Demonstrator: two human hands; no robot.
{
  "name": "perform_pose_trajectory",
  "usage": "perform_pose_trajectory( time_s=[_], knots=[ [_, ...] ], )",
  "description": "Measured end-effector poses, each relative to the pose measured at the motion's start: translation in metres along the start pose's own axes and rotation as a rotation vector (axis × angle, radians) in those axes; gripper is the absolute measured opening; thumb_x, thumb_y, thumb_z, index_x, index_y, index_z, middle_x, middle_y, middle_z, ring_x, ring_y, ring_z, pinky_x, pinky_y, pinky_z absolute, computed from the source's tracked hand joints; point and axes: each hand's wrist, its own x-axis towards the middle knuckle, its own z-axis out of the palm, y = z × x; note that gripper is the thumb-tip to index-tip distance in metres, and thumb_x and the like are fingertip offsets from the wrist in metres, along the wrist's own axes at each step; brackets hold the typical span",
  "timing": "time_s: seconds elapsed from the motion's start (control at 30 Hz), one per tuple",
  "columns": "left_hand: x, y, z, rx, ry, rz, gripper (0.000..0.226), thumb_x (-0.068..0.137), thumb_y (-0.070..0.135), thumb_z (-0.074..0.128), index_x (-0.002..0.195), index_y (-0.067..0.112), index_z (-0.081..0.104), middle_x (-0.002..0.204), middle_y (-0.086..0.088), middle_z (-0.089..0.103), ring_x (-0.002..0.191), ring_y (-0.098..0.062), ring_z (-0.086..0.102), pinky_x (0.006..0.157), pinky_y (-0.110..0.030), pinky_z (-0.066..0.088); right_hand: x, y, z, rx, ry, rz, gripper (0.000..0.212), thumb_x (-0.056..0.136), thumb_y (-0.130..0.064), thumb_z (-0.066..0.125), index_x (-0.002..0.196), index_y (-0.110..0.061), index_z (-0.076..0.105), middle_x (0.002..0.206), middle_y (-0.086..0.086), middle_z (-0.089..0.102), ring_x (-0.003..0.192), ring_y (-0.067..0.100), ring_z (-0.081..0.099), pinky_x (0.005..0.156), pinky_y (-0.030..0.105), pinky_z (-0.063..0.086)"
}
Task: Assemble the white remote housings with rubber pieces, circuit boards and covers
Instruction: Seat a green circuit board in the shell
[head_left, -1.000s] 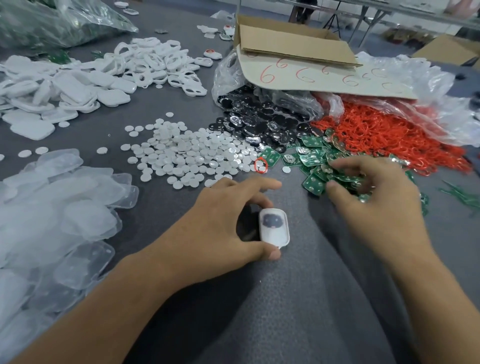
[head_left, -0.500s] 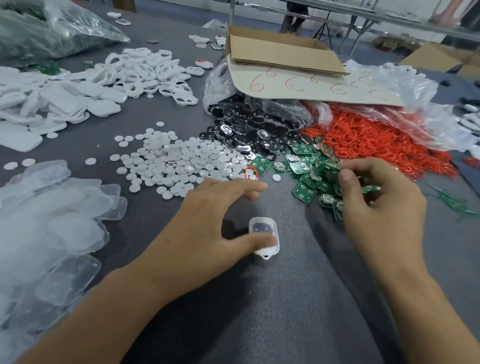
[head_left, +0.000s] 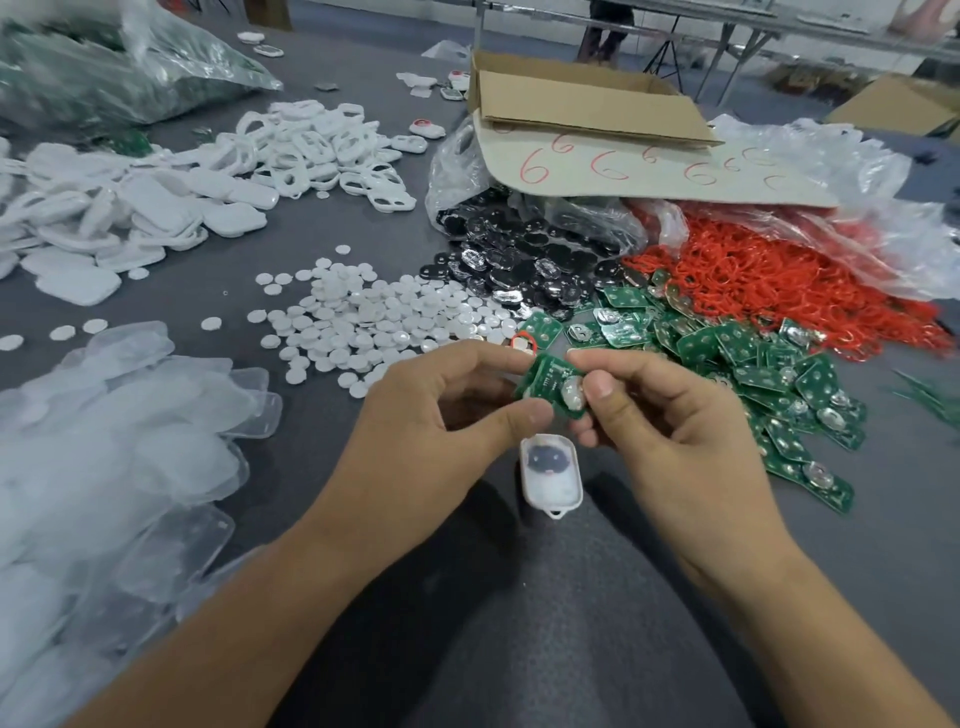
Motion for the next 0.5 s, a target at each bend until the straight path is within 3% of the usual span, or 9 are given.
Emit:
perform_pose_trajectory(
  time_s=[0.1,0.2,0.3,0.37,0.5],
  knots=[
    [0.001,-0.004,-0.002,0.035,0.073,-0.032,0.025,0.084,0.023,0.082,0.106,0.031,0.072,0.092,0.011,0.078,0.089,-0.006,0.075,0.084,-0.018,0.054,0.003,0.004,-0.004,-0.118,0.129,0.006,0.022,0.098,-0.005,0.06,0.101,-0.021,0.074,0.075,-0.007,0.071,0.066,0.009,0.065,0.067,0.022,0.056],
    [0.002,-0.007,-0.002,0.008,0.092,-0.05,0.023,0.088,0.021,0.08,0.106,0.031,0.071,0.093,0.008,0.079,0.09,-0.012,0.076,0.091,-0.032,0.055,0.005,0.013,-0.016,-0.548,0.233,0.046,0.019,0.097,-0.014,0.062,0.096,-0.029,0.074,0.079,-0.013,0.071,0.072,0.005,0.064,0.073,0.029,0.053],
    [0.003,-0.007,-0.002,-0.022,0.092,-0.047,0.021,0.092,0.016,0.075,0.109,0.026,0.072,0.095,0.008,0.079,0.09,-0.012,0.076,0.089,-0.028,0.055,0.005,0.014,-0.02,-0.776,0.306,0.021,0.017,0.096,-0.024,0.062,0.109,-0.03,0.073,0.098,-0.007,0.065,0.076,-0.004,0.056,0.071,0.014,0.04],
    [0.003,-0.006,-0.001,-0.045,0.078,-0.04,0.021,0.093,0.013,0.073,0.111,0.024,0.073,0.096,0.008,0.079,0.09,-0.012,0.076,0.085,-0.022,0.055,0.004,0.009,-0.017,-0.718,0.327,-0.063,0.023,0.095,-0.033,0.064,0.116,-0.031,0.07,0.104,-0.009,0.06,0.082,-0.003,0.057,0.071,0.006,0.039],
    [0.0,-0.002,0.001,-0.062,-0.005,-0.016,0.021,0.089,0.018,0.077,0.11,0.021,0.074,0.1,0.006,0.079,0.095,-0.013,0.076,0.091,-0.03,0.058,0.001,-0.003,-0.001,-0.109,0.031,-0.033,0.017,0.092,-0.02,0.071,0.108,-0.025,0.075,0.09,0.005,0.073,0.077,0.013,0.062,0.07,0.024,0.052]
  ],
)
